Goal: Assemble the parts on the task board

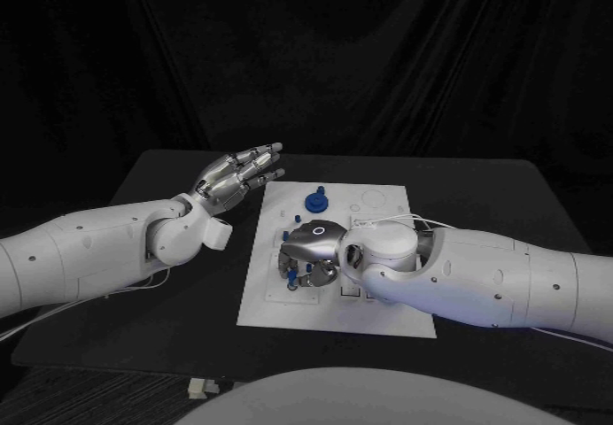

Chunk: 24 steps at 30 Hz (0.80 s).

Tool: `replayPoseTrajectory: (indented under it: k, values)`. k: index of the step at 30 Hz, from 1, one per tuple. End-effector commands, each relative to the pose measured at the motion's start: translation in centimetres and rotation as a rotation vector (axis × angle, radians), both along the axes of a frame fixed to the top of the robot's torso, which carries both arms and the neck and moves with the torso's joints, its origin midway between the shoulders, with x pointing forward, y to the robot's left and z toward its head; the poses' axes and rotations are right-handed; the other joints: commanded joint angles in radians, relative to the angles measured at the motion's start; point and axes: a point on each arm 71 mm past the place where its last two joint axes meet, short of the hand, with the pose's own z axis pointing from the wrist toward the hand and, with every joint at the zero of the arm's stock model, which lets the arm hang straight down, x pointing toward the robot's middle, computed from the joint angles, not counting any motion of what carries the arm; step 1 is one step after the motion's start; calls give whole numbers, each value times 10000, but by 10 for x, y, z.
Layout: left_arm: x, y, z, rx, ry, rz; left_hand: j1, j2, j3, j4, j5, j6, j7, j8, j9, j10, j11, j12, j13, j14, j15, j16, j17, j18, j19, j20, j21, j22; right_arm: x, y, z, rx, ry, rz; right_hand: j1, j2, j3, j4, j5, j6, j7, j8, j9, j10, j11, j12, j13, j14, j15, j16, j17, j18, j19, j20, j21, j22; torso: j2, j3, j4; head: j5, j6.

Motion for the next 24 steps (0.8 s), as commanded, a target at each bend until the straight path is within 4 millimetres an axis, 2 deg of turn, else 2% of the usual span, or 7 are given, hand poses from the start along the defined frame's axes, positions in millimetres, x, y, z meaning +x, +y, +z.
replayPoseTrajectory:
  k: [1,24]
  values:
    - [-1,0,3,-339,-292,-37,21,68,48,28,26,61,142,49,11,4,38,58,9,-30,-14,46,11,83,51,29,33,9,-2,-3,-7,-409,165,-13,55,56,54,-6,-23,-34,42,16,11,59,10,27,7,593,72,11,330,-85,213,71,-34,1911,6,0,0,17,2]
    - [-1,-1,0,-273,-177,-73,27,95,79,22,28,67,159,59,10,-5,56,43,5,-31,-12,47,11,80,47,32,29,-13,-7,-2,-11,-323,261,-88,52,44,86,-89,-40,-73,54,-37,20,104,8,54,40,570,71,-1,313,-90,203,82,-2,1921,6,2,-3,9,2]
